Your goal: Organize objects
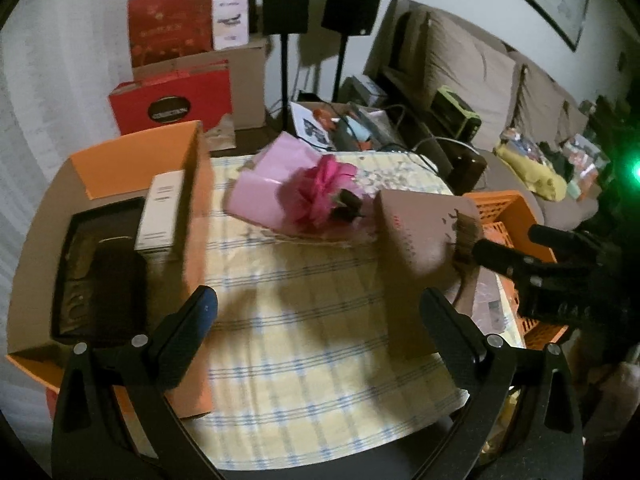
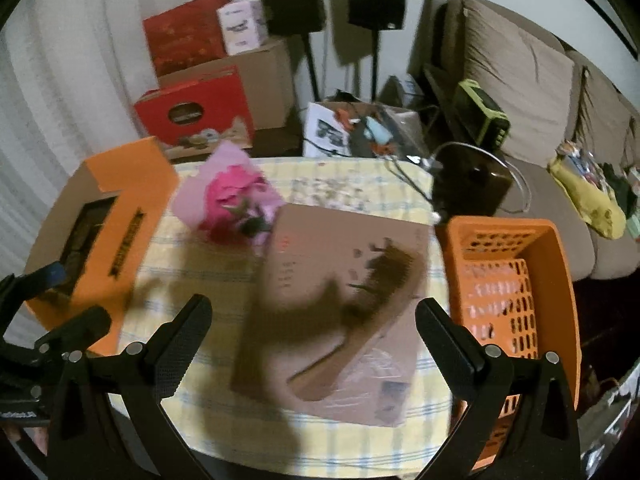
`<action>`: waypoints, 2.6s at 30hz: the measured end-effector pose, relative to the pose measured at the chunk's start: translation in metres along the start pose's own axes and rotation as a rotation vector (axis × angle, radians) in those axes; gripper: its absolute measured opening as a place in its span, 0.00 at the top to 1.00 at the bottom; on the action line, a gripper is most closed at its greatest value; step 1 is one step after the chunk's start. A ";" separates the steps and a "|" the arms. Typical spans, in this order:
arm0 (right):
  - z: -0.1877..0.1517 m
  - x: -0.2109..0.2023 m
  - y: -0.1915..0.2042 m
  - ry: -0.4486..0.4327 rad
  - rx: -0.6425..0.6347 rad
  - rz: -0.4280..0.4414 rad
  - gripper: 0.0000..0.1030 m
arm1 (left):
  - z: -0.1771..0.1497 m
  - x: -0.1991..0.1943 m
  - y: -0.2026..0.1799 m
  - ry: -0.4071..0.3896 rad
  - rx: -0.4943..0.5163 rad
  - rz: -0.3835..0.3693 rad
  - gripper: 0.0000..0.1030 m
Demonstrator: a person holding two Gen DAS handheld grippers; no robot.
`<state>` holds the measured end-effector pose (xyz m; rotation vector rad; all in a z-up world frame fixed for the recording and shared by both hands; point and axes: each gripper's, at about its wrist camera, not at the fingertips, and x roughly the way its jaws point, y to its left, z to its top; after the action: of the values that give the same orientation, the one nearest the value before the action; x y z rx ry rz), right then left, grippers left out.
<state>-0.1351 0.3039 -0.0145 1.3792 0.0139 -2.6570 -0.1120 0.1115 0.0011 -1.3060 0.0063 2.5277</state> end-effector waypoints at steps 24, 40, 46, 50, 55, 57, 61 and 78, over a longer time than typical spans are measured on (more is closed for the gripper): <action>0.008 0.071 -0.090 0.133 0.259 0.039 0.11 | -0.026 0.066 -0.108 0.058 0.192 -0.094 0.10; 0.002 0.078 -0.097 0.148 0.295 0.084 0.57 | -0.036 0.087 -0.126 0.127 0.154 -0.232 0.28; -0.004 0.066 -0.095 0.143 0.294 0.110 0.67 | -0.039 0.086 -0.134 0.115 0.188 -0.225 0.28; -0.007 0.057 -0.095 0.130 0.315 0.134 0.79 | -0.043 0.085 -0.139 0.097 0.230 -0.198 0.33; -0.009 0.054 -0.085 0.163 0.304 0.232 0.80 | -0.049 0.083 -0.150 0.073 0.308 -0.142 0.56; -0.010 0.055 -0.083 0.165 0.306 0.231 0.80 | -0.051 0.081 -0.150 0.072 0.316 -0.131 0.68; -0.012 0.051 -0.081 0.149 0.308 0.223 0.67 | -0.052 0.078 -0.141 0.083 0.298 -0.133 0.79; -0.010 0.067 -0.027 0.184 0.225 0.293 0.63 | -0.050 0.068 -0.064 0.087 0.104 -0.146 0.48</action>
<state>-0.1680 0.3226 -0.0762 1.5500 -0.4443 -2.3400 -0.0926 0.1831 -0.0738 -1.3246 0.0574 2.3157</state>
